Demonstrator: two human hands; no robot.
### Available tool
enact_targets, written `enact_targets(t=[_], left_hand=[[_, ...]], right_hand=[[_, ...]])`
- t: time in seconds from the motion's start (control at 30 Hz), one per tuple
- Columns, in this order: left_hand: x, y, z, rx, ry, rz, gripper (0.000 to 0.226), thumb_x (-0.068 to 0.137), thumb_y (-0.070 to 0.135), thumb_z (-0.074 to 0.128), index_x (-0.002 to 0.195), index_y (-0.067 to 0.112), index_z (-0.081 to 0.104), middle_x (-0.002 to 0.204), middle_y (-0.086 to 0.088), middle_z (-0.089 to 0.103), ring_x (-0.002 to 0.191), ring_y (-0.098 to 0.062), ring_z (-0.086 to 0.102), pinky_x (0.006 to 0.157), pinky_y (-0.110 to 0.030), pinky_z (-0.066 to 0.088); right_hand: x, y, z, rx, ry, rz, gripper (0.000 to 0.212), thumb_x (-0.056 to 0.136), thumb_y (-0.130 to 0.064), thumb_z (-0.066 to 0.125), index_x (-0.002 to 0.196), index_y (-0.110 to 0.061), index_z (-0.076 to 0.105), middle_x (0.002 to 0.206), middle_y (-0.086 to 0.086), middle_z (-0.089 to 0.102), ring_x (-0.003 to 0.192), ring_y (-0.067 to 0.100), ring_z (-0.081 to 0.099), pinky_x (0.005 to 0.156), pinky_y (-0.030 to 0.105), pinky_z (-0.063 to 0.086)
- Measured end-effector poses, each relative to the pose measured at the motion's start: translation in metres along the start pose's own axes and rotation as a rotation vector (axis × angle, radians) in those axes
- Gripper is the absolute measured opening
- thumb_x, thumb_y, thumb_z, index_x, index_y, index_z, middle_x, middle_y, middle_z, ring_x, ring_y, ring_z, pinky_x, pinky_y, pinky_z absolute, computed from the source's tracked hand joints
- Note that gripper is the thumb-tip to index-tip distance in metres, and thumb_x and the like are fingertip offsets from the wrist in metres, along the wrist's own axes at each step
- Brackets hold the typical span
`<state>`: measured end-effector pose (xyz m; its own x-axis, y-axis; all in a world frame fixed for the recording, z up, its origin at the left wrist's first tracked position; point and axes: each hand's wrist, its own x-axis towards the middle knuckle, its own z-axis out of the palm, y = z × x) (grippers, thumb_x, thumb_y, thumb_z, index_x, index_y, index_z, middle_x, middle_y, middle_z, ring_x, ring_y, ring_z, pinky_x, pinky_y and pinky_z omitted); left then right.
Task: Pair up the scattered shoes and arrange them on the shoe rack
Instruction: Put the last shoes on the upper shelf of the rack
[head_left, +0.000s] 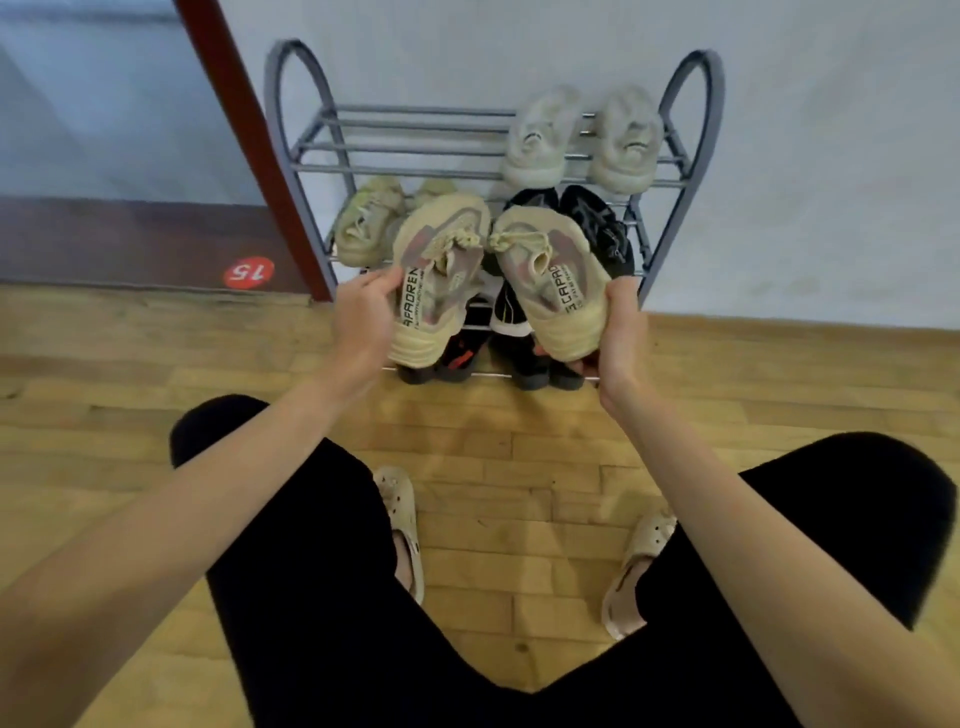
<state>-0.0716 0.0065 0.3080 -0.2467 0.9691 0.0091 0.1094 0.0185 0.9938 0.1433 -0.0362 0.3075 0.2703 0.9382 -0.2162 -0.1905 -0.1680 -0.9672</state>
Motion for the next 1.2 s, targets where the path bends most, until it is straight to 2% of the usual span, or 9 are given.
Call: enact_targets(t=[0.07, 0.13, 0.23, 0.3, 0.5, 0.87, 1.0, 1.1, 1.2], left_hand=[[0.012, 0.01, -0.008, -0.023, 0.035, 0.035, 0.027, 0.094, 0.02, 0.05, 0.091, 0.012, 0.076, 0.092, -0.003, 0.074, 0.096, -0.02, 0.067, 0.09, -0.037, 0.049], [0.028, 0.018, -0.016, -0.026, 0.061, 0.085, 0.036, 0.088, 0.026, 0.051, 0.103, 0.002, 0.074, 0.1, -0.011, 0.074, 0.101, -0.025, 0.067, 0.092, -0.041, 0.05], [0.054, 0.027, -0.026, -0.027, 0.081, 0.125, 0.035, 0.082, 0.03, 0.053, 0.083, 0.003, 0.076, 0.082, -0.014, 0.071, 0.08, -0.022, 0.063, 0.073, -0.039, 0.045], [0.076, 0.035, -0.029, -0.039, 0.114, 0.102, 0.027, 0.084, 0.029, 0.057, 0.07, 0.015, 0.075, 0.073, -0.008, 0.069, 0.074, -0.02, 0.061, 0.069, -0.036, 0.043], [0.165, 0.048, -0.031, 0.08, 0.108, 0.096, 0.023, 0.087, 0.038, 0.056, 0.08, 0.017, 0.065, 0.08, -0.01, 0.063, 0.074, -0.02, 0.057, 0.069, -0.033, 0.041], [0.3, 0.041, -0.01, 0.146, 0.15, 0.071, 0.034, 0.098, 0.024, 0.045, 0.065, 0.017, 0.051, 0.068, -0.006, 0.05, 0.065, -0.02, 0.046, 0.058, -0.031, 0.03], [0.325, 0.033, -0.01, 0.125, 0.132, 0.063, 0.029, 0.095, 0.027, 0.047, 0.069, 0.016, 0.055, 0.078, -0.011, 0.055, 0.072, -0.02, 0.05, 0.065, -0.034, 0.034], [0.336, 0.029, -0.01, 0.114, 0.109, 0.057, 0.027, 0.097, 0.029, 0.047, 0.075, 0.015, 0.056, 0.08, -0.01, 0.056, 0.074, -0.02, 0.05, 0.066, -0.034, 0.035], [0.341, 0.027, -0.009, 0.129, 0.076, 0.021, 0.035, 0.097, 0.029, 0.047, 0.066, 0.016, 0.051, 0.074, -0.009, 0.054, 0.066, -0.018, 0.046, 0.059, -0.03, 0.031]], right_hand=[[0.006, -0.008, 0.015, 0.022, 0.011, -0.009, 0.054, 0.081, -0.044, 0.038, 0.099, 0.001, 0.063, 0.086, 0.022, 0.063, 0.088, 0.05, 0.066, 0.045, 0.021, 0.047], [0.014, -0.019, 0.028, 0.042, 0.005, -0.052, 0.056, 0.079, -0.05, 0.047, 0.095, 0.001, 0.064, 0.088, 0.018, 0.066, 0.093, 0.045, 0.066, 0.056, 0.03, 0.053], [0.029, -0.038, 0.045, 0.016, -0.031, -0.127, 0.043, 0.085, -0.051, 0.06, 0.092, -0.01, 0.07, 0.082, 0.003, 0.073, 0.077, 0.019, 0.072, 0.062, 0.029, 0.055], [0.046, -0.05, 0.06, -0.038, -0.084, -0.116, 0.039, 0.081, -0.046, 0.064, 0.098, -0.011, 0.068, 0.086, 0.003, 0.071, 0.08, 0.018, 0.069, 0.058, 0.026, 0.052], [0.109, -0.081, 0.107, -0.176, -0.171, -0.172, 0.02, 0.086, -0.028, 0.062, 0.097, -0.013, 0.054, 0.079, 0.004, 0.062, 0.062, 0.018, 0.062, 0.045, 0.024, 0.046], [0.218, -0.095, 0.18, -0.234, -0.24, -0.117, 0.028, 0.098, -0.02, 0.042, 0.074, -0.011, 0.053, 0.072, 0.005, 0.057, 0.064, 0.017, 0.061, 0.048, 0.028, 0.055], [0.24, -0.09, 0.199, -0.16, -0.231, -0.108, 0.032, 0.101, -0.019, 0.034, 0.077, -0.008, 0.053, 0.071, 0.009, 0.059, 0.057, 0.021, 0.062, 0.052, 0.033, 0.056], [0.252, -0.084, 0.21, -0.153, -0.205, -0.072, 0.028, 0.102, -0.021, 0.03, 0.089, -0.007, 0.051, 0.09, 0.012, 0.059, 0.066, 0.02, 0.061, 0.062, 0.038, 0.055], [0.261, -0.075, 0.215, -0.422, -0.197, -0.107, 0.028, 0.102, -0.027, 0.024, 0.107, -0.006, 0.042, 0.109, 0.009, 0.047, 0.076, 0.013, 0.048, 0.06, 0.027, 0.044]])
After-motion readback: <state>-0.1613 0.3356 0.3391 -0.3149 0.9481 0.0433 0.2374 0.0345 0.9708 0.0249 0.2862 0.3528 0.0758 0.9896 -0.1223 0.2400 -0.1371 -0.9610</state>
